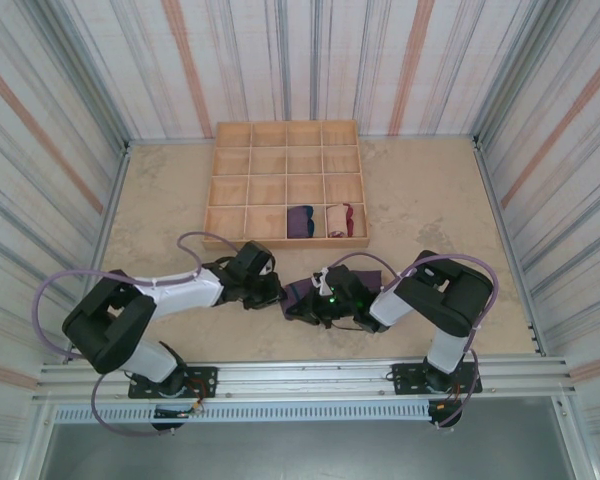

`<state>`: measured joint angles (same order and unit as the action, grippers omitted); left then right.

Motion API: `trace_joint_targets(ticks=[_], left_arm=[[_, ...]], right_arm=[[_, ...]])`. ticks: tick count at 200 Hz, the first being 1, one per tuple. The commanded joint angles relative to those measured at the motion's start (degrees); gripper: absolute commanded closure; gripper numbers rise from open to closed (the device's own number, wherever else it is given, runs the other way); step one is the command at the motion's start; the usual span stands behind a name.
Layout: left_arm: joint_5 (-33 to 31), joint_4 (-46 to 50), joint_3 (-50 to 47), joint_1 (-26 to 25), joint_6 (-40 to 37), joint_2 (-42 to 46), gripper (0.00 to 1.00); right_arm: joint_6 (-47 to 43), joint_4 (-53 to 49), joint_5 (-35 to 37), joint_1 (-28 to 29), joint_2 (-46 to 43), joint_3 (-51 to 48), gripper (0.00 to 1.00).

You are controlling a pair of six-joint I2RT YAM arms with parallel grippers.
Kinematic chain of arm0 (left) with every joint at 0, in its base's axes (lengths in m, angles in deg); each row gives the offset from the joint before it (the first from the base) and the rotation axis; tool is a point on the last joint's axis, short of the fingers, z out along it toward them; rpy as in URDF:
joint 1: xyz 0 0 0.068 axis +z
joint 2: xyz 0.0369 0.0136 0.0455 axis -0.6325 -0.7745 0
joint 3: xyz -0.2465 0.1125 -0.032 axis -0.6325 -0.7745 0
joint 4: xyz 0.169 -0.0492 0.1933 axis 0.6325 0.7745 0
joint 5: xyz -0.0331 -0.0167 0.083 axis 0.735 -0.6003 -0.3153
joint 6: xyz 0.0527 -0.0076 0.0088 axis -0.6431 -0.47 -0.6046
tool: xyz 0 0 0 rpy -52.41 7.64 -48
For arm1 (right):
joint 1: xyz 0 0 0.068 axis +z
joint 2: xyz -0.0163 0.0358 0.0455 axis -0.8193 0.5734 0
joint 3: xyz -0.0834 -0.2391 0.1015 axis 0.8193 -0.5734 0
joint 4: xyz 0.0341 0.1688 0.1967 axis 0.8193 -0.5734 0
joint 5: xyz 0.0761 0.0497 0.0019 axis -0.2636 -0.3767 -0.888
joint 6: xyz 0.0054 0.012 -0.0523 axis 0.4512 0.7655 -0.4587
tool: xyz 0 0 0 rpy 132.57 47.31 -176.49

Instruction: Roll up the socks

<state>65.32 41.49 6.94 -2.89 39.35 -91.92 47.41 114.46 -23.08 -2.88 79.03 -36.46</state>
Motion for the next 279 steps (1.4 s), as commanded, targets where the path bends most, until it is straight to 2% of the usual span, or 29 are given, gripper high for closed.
trace_joint_targets(ticks=[1, 37, 48, 68, 105, 121, 142, 162, 203, 217, 279], left_arm=[[-3.76, 2.45, 0.12, -0.35, 0.6, -3.48, 0.78], [-5.15, 5.74, 2.32, -0.27, -0.17, -4.46, 0.94], [-5.89, 8.44, 3.86, 0.22, -1.42, -4.35, 0.96], [-6.24, 14.35, 7.54, 2.08, -4.16, -4.18, 0.99], [-6.37, 25.3, 12.16, 4.25, -6.41, -1.51, 1.0], [-5.61, 28.18, 12.46, 4.25, -5.97, -0.44, 1.0], [-3.68, 30.2, 12.01, 4.34, -5.2, 0.22, 1.0], [-2.14, 31.14, 11.66, 4.25, -4.8, 0.48, 1.0], [0.04, 33.54, 13.18, 4.25, -5.48, 0.59, 1.0], [0.18, 35.08, 14.23, 4.25, -6.26, 0.33, 1.0], [1.25, 36.48, 15.1, 4.46, -7.37, -0.16, 1.0]], right_arm=[[1.86, -9.84, 2.53, -0.88, 1.91, -2.88, 1.0], [0.26, -10.42, 1.98, -1.63, 1.41, -2.87, 1.0], [-1.64, -11.2, 1.26, -1.92, 0.83, -2.12, 1.0], [-8.57, -19.6, 1.61, -1.72, -2.65, 1.74, 0.79], [-25.75, -46.09, 14.28, 2.67, -15.08, 10.83, 0.54], [-31.89, -54.12, 21.28, 5.73, -18.77, 14.44, 0.48], [-38.51, -59.89, 32.02, 11.4, -21.25, 17.64, 0.44], [-44.22, -60.65, 42.86, 18.07, -21.08, 19.03, 0.44], [-53.85, -55.61, 57.31, 29.03, -16.0, 21.02, 0.41], [-56.9, -53.52, 61.91, 31.97, -13.46, 22.13, 0.37], [-66.12, -50.62, 70.13, 35.65, -0.41, 30.15, 0.38]])
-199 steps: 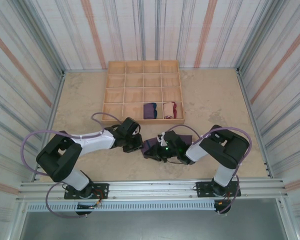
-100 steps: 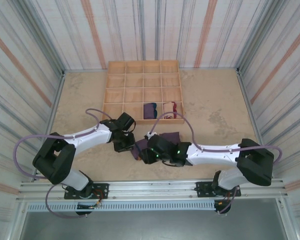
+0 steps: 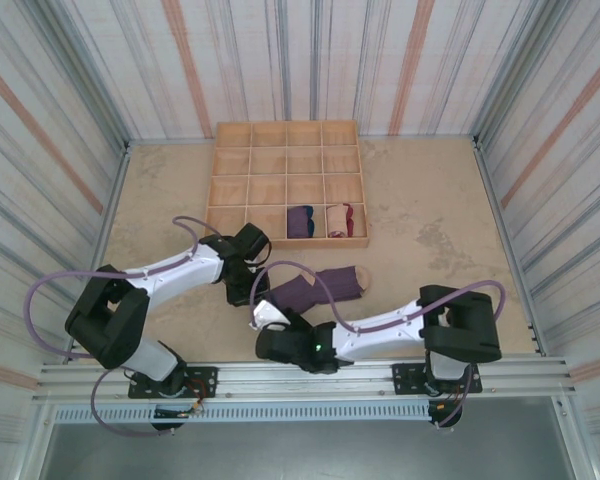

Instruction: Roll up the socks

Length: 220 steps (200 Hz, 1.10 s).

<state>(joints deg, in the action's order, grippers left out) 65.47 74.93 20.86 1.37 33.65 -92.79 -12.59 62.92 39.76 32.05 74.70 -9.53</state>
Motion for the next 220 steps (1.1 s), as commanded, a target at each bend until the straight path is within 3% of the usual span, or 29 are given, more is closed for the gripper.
trace_joint_targets(ticks=[1, 67, 78, 94, 105, 138, 186, 220], left_arm=[[1.11, 3.05, 1.18, 0.18, -1.7, 0.68, 1.0], [1.58, 2.98, 0.52, 0.25, -2.44, 0.91, 1.0], [1.73, 2.79, 0.41, 0.25, -2.55, 0.8, 1.0], [1.82, 2.85, 0.52, 0.34, -2.79, 0.74, 1.0], [1.77, 2.83, 0.34, 0.42, -2.88, 0.91, 1.0], [0.74, 2.35, -0.79, 1.67, -2.72, 3.23, 0.88], [0.99, 1.7, -2.73, 3.78, -2.37, 7.05, 0.5], [2.14, 0.96, -4.32, 5.32, -1.95, 9.46, 0.46]], right_arm=[[-6.2, 0.91, 7.37, 0.73, 4.1, 3.3, 0.38], [-5.27, -4.21, 13.88, 0.14, 12.49, 8.88, 0.53], [-4.77, -4.9, 13.78, 0.21, 13.3, 9.44, 0.64], [-2.85, -6.94, 14.0, 0.21, 14.33, 10.59, 0.89], [-1.19, -8.53, 14.22, 0.29, 14.66, 11.26, 1.0], [3.45, -8.41, 10.99, 0.12, 12.95, 9.3, 1.0], [7.44, -0.08, 4.91, -0.21, 8.92, 1.34, 1.0], [10.84, 5.11, -0.37, -1.96, 5.4, -3.08, 1.0]])
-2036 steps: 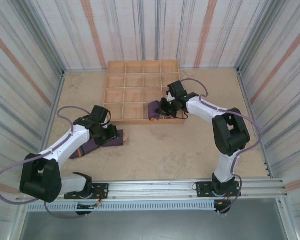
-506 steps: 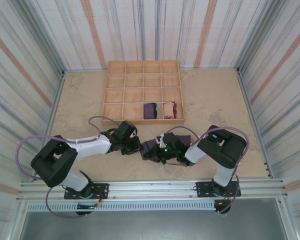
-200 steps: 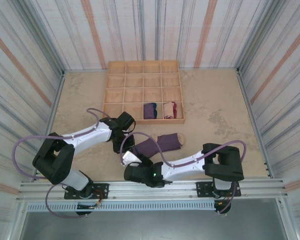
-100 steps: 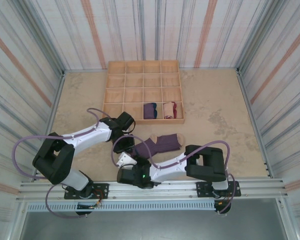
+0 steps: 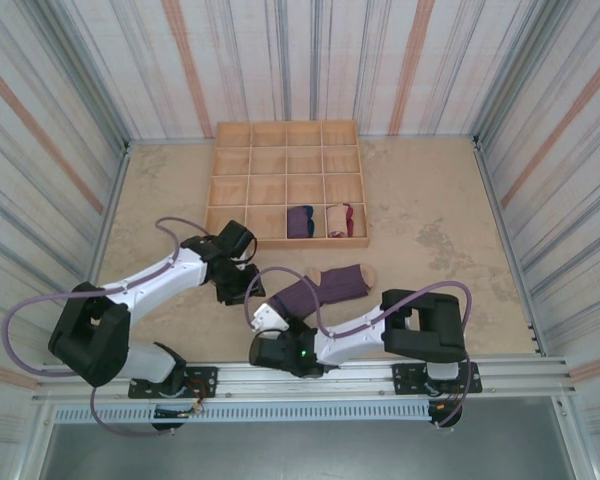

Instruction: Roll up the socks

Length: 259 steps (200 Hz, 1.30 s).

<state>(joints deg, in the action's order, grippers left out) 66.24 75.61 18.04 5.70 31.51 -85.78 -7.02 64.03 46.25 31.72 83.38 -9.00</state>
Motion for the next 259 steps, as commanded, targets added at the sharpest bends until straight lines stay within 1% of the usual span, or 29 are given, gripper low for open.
trace_joint_targets(ticks=[1, 29, 75, 99, 118, 131, 146, 148, 155, 179, 195, 213, 241, 259], left_arm=[[1.35, 0.27, -1.52, 1.01, 0.21, 2.53, 0.46], [1.14, 0.09, -1.8, 1.33, 0.36, 4.16, 0.46], [1.61, -1.49, -2.01, 0.92, 1.01, 5.09, 0.48], [1.56, -3.51, -2.46, -0.31, 2.08, 5.15, 0.48], [1.76, -6.55, -3.32, -1.77, 3.48, 4.98, 0.49], [1.55, -8.82, -3.97, -2.79, 4.78, 4.89, 0.49], [1.08, -11.49, -4.97, -3.94, 6.46, 4.8, 0.5], [1.07, -11.9, -5.08, -4.11, 6.64, 4.76, 0.5], [0.93, -13.2, -5.59, -4.53, 7.32, 4.74, 0.5], [-1.28, -16.83, -6.75, -6.27, 9.12, 4.96, 0.52], [-3.18, -19.59, -7.59, -7.83, 10.25, 4.98, 0.52], [-3.34, -22.86, -8.41, -9.36, 11.36, 4.01, 0.54], [-3.67, -24.32, -7.74, -11.63, 11.91, 0.9, 0.56], [-4.58, -25.37, -7.45, -13.09, 11.91, -0.35, 0.59]], right_arm=[[5.41, 4.27, -7.17, -1.74, -3.44, -3.85, 1.0], [11.0, 13.34, -19.29, -6.58, -8.05, -11.39, 1.0], [23.11, 31.21, -40.27, -17.93, -13.25, -24.45, 1.0], [30.06, 38.38, -45.95, -22.26, -13.64, -28.99, 1.0], [36.01, 44.24, -50.29, -25.14, -11.98, -31.73, 1.0], [39.12, 46.22, -51.52, -26.05, -11.25, -32.62, 1.0], [41.4, 47.73, -51.04, -26.02, -10.77, -33.82, 1.0], [43.1, 47.9, -50.95, -26.08, -10.65, -33.98, 1.0], [44.88, 48.85, -50.58, -26.09, -10.37, -34.7, 1.0], [48.21, 54.63, -48.38, -26.16, -9.47, -38.35, 1.0], [50.05, 56.26, -47.02, -26.13, -8.94, -39.99, 1.0], [51.48, 57.7, -46.94, -26.08, -7.57, -40.71, 1.0], [57.29, 62.46, -44.49, -25.76, -4.39, -43.43, 1.0], [61.19, 65.3, -43.67, -25.42, -2.5, -45.06, 1.0]])
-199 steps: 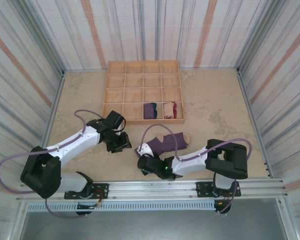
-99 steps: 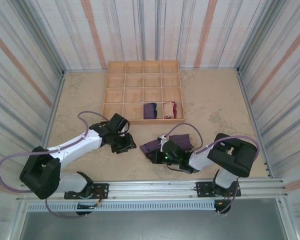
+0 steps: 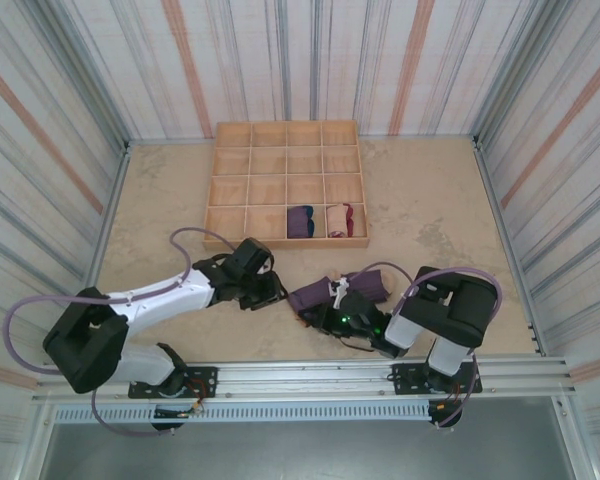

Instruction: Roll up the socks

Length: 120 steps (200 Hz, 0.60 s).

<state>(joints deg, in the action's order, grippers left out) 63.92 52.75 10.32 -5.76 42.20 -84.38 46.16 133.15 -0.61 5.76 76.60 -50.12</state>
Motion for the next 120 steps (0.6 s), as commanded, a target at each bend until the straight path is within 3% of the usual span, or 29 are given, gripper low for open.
trace_joint_targets(ticks=[1, 30, 77, 120], left_arm=[[-2.3, -2.52, 0.28, -1.75, 1.23, -1.81, 0.59], [-3.87, -3.11, 1.02, -3.42, 0.57, -3.23, 0.62], [-4.54, -7.85, 0.33, -5.25, -0.85, -4.27, 0.62], [-4.36, -12.12, -0.15, -5.81, 0.28, -8.19, 0.63]], right_arm=[[8.4, -3.83, 3.27, 0.56, 4.38, -4.03, 1.0], [15.69, -1.78, 6.98, 2.06, 6.41, -6.97, 1.0], [27.8, -8.53, 7.44, 3.69, 7.58, -6.84, 1.0], [29.72, -8.95, 8.58, 4.34, 8.42, -7.8, 1.0]])
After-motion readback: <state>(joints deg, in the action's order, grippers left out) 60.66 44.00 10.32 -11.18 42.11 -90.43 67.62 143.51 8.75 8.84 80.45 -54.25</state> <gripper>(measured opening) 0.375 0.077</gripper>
